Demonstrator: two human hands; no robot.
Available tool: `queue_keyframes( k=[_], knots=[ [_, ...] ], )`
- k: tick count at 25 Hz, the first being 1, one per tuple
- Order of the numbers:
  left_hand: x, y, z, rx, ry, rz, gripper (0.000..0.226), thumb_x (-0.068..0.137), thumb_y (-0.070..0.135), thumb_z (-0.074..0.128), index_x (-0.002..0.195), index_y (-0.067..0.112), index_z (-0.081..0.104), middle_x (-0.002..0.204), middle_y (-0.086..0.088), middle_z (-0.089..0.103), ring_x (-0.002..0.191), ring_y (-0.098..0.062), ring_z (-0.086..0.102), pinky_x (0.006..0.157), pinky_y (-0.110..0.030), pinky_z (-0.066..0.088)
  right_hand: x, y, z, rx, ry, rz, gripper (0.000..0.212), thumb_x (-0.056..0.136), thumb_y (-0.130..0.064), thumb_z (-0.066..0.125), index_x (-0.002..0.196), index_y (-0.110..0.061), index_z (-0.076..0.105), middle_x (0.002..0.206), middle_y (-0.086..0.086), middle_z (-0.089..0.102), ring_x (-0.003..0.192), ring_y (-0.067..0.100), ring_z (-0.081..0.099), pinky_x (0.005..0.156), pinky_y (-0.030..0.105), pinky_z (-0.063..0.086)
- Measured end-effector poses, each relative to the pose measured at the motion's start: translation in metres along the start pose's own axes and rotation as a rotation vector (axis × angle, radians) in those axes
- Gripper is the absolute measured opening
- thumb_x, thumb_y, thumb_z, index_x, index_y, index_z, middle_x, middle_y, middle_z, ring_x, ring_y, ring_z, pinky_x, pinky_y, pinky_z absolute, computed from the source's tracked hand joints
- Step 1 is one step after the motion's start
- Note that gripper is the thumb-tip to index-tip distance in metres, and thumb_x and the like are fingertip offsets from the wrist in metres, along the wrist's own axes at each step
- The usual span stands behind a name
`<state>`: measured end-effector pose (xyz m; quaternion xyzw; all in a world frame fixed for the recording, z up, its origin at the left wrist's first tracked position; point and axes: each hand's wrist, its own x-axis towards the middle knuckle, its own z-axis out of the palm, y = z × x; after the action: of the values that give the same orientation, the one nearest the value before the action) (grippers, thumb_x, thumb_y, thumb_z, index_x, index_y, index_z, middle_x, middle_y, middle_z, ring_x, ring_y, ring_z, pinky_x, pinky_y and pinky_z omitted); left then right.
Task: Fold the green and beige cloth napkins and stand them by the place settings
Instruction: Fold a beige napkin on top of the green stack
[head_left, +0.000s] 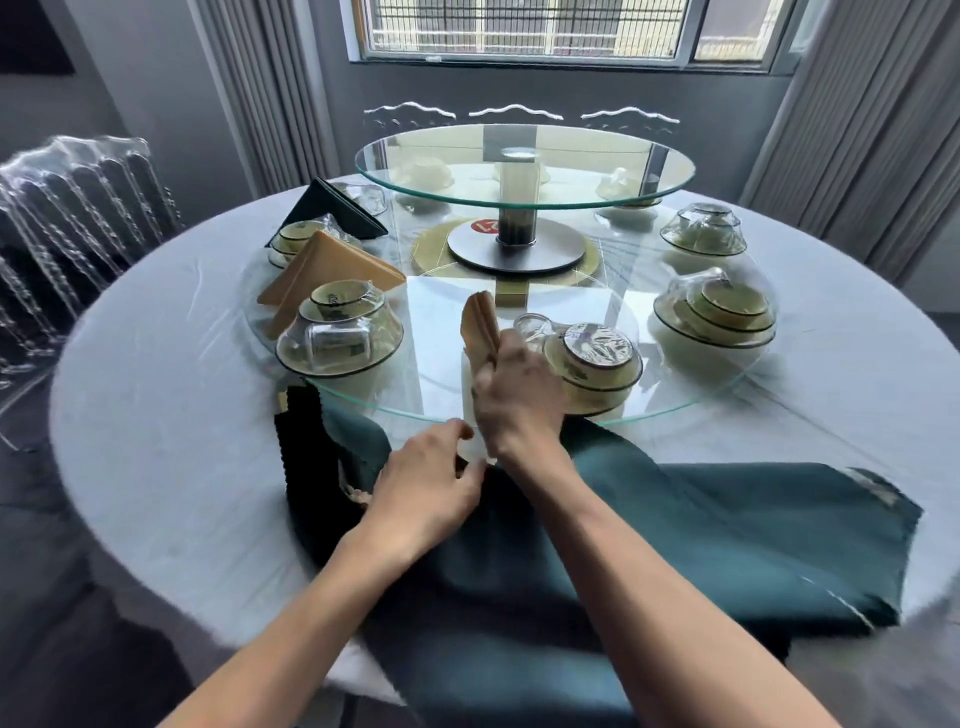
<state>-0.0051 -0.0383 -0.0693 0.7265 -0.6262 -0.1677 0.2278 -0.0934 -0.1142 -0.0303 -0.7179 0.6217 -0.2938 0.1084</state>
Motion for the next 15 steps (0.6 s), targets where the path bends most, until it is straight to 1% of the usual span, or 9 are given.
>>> queue_keyframes(
  k=[2, 3, 4, 6, 8, 10, 13, 15],
  knots=[
    [0.008, 0.002, 0.001, -0.052, -0.001, 0.052, 0.029, 0.084, 0.037, 0.057, 0.107, 0.018, 0.056, 0.106, -0.006, 0.063, 0.104, -0.030, 0.058, 0.085, -0.040, 0.048, -0.003, 0.005, 0.008, 0.011, -0.100, 0.021, 0.038, 0.100, -0.044, 0.037, 0.111, -0.011, 0.053, 0.111, 0.015, 0.065, 0.105, 0.035, 0.060, 0.080, 0.039, 0.041],
    [0.011, 0.004, 0.001, -0.056, -0.016, 0.058, 0.027, 0.079, 0.037, 0.054, 0.100, 0.019, 0.054, 0.102, -0.008, 0.063, 0.102, -0.031, 0.058, 0.081, -0.039, 0.047, -0.008, 0.009, 0.009, 0.014, -0.139, 0.024, 0.043, 0.100, -0.048, 0.036, 0.111, -0.011, 0.054, 0.112, 0.016, 0.065, 0.105, 0.036, 0.059, 0.082, 0.040, 0.041],
    [0.013, 0.004, 0.002, -0.056, -0.025, 0.060, 0.027, 0.076, 0.037, 0.051, 0.097, 0.021, 0.053, 0.100, -0.008, 0.065, 0.100, -0.033, 0.059, 0.078, -0.039, 0.047, -0.013, 0.014, 0.008, 0.002, -0.160, 0.016, 0.043, 0.099, -0.048, 0.036, 0.111, -0.011, 0.054, 0.112, 0.016, 0.065, 0.106, 0.035, 0.059, 0.082, 0.040, 0.042],
    [0.017, 0.002, 0.006, -0.075, 0.002, 0.034, 0.031, 0.078, 0.041, 0.051, 0.101, 0.021, 0.058, 0.096, -0.007, 0.069, 0.097, -0.033, 0.063, 0.078, -0.039, 0.049, -0.025, 0.026, 0.003, -0.075, -0.166, -0.014, 0.038, 0.096, -0.044, 0.041, 0.109, -0.012, 0.057, 0.110, 0.012, 0.065, 0.106, 0.033, 0.058, 0.081, 0.039, 0.043],
    [0.021, -0.001, 0.007, -0.093, 0.088, 0.000, 0.035, 0.082, 0.042, 0.053, 0.110, 0.025, 0.064, 0.091, -0.004, 0.072, 0.094, -0.030, 0.066, 0.081, -0.039, 0.052, -0.035, 0.036, -0.002, -0.177, -0.174, -0.057, 0.034, 0.093, -0.043, 0.044, 0.104, -0.014, 0.060, 0.107, 0.009, 0.066, 0.105, 0.032, 0.059, 0.079, 0.038, 0.045],
    [0.025, -0.002, 0.008, -0.088, 0.142, -0.008, 0.030, 0.085, 0.038, 0.059, 0.111, 0.026, 0.067, 0.090, -0.002, 0.072, 0.094, -0.028, 0.066, 0.081, -0.037, 0.052, -0.036, 0.039, -0.004, -0.218, -0.215, -0.062, 0.030, 0.091, -0.037, 0.046, 0.101, -0.014, 0.063, 0.107, 0.009, 0.067, 0.105, 0.032, 0.061, 0.077, 0.036, 0.045],
    [0.030, 0.000, 0.007, -0.099, 0.106, -0.007, 0.034, 0.086, 0.048, 0.059, 0.108, 0.024, 0.067, 0.094, -0.001, 0.070, 0.094, -0.026, 0.065, 0.076, -0.033, 0.047, -0.031, 0.039, -0.006, -0.182, -0.257, -0.034, 0.027, 0.088, -0.030, 0.048, 0.097, -0.012, 0.065, 0.106, 0.010, 0.068, 0.103, 0.033, 0.062, 0.072, 0.034, 0.039],
    [0.035, 0.001, 0.006, -0.147, 0.087, -0.045, 0.035, 0.088, 0.052, 0.061, 0.109, 0.025, 0.067, 0.089, 0.000, 0.069, 0.094, -0.025, 0.064, 0.074, -0.032, 0.043, -0.028, 0.039, -0.006, -0.171, -0.235, -0.036, 0.025, 0.089, -0.030, 0.048, 0.096, -0.014, 0.065, 0.105, 0.009, 0.068, 0.101, 0.032, 0.062, 0.069, 0.033, 0.034]
  ],
)
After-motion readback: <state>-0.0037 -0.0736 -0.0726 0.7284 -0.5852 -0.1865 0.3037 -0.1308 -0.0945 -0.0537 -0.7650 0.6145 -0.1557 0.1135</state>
